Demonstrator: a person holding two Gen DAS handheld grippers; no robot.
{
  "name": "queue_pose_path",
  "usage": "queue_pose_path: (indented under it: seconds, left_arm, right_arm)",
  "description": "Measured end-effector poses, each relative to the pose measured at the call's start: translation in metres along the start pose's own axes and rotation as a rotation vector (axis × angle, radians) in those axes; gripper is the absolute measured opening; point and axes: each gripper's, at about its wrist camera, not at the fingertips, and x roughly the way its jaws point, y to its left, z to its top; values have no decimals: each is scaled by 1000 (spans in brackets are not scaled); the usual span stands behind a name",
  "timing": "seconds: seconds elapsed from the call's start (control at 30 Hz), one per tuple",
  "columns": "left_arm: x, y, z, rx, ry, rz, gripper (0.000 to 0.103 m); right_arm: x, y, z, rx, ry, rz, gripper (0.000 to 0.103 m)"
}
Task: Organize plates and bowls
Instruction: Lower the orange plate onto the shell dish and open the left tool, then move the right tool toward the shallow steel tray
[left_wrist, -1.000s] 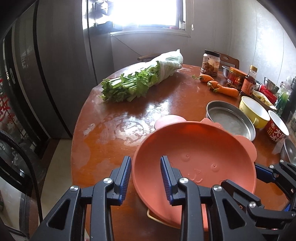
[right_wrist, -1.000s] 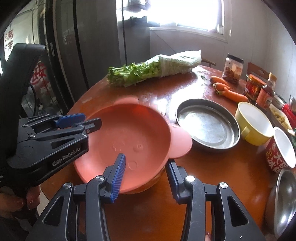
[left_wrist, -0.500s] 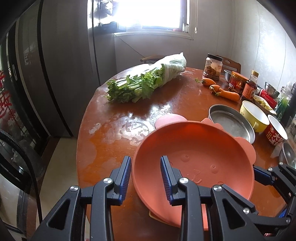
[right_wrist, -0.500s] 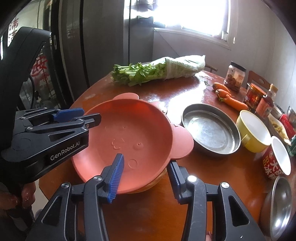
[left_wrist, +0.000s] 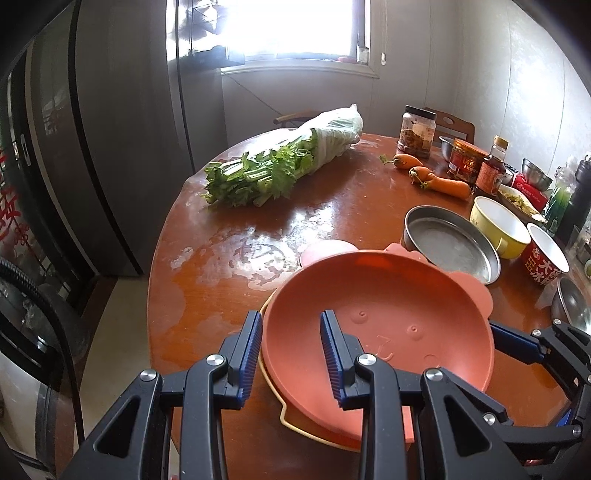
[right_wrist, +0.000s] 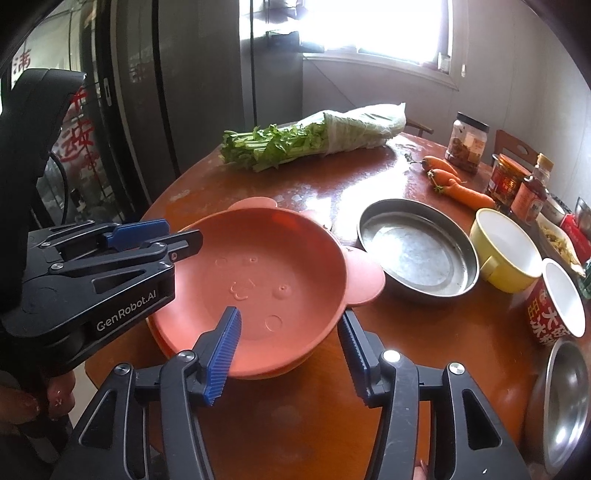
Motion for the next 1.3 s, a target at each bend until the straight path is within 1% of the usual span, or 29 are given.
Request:
queue_pose_path:
  seconds: [0.13,0.3,0.47,0.6,0.73,0.9,0.93,0.97,1.07,1.1,1.23,1.3]
  left_arm:
    - [-8,-2,1,1,-21,-12,33]
    - [-19,-12,7,5,-47,-38,33]
    - [-25,-36,11,31,-58,-77,35]
    - [-29,-58,13,49,-61,-114,37]
    - [-29,-84,14,67,-65,-157,47]
    - [-29,-117,13,101,-54,-188,48]
    - [-29,-122,14,103,-48,-196,50]
    - [-30,-127,15,109,-44,-201,53]
    - [-33,-141,18,138,-51,-196,57]
    - [-34,-143,18,142,-53,-196,57]
    - [-34,-151,22,156,-52,-193,65]
    - [-32,-153,25,157,-41,-196,65]
  right_arm:
    - [-4,-3,-1,7,-7,3,60]
    - [-14,-3,-1,0,-22,17,61]
    - [-32,-18,-2,27,-41,-7,62]
    - [-49,-42,-10,69,-59,-51,64]
    - [-69,-72,-26,121,-70,-99,66]
    - [-87,-105,-41,183,-81,-145,67]
    - [-90,-113,-42,197,-83,-151,68]
    - [-92,-117,-43,206,-86,-152,68]
    - [-98,-129,-46,234,-103,-148,68]
    - [-98,-132,-46,239,-103,-149,68]
    - [-100,-139,-49,250,-104,-141,68]
    - [-99,-141,-49,254,-105,-139,68]
